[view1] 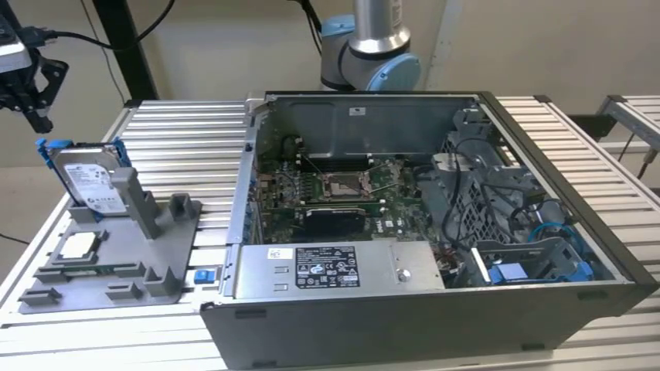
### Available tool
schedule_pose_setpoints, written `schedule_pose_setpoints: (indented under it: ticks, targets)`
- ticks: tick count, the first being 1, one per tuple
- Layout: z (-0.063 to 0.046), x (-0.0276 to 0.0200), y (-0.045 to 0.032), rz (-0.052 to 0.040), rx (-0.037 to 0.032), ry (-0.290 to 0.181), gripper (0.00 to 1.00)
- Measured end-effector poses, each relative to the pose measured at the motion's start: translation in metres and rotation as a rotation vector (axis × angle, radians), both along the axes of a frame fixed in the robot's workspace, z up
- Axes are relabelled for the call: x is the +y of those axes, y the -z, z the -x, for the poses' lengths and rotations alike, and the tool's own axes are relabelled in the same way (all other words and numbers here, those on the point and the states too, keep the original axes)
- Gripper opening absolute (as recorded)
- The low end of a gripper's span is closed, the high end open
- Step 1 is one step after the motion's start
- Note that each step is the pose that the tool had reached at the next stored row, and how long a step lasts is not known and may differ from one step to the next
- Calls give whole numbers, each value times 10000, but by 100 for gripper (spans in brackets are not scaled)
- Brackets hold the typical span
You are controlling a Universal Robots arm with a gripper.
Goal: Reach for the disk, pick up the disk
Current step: 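Pick up the disk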
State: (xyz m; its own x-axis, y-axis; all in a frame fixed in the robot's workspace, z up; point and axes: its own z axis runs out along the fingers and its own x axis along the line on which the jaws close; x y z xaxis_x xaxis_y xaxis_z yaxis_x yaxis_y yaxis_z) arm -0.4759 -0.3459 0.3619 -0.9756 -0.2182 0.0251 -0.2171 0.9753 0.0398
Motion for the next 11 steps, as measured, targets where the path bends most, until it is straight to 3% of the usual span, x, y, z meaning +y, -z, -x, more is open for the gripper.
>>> schedule_pose_setpoints:
  ticks: [11]
  targets:
    - [0, 0, 0, 0, 0, -224, 0]
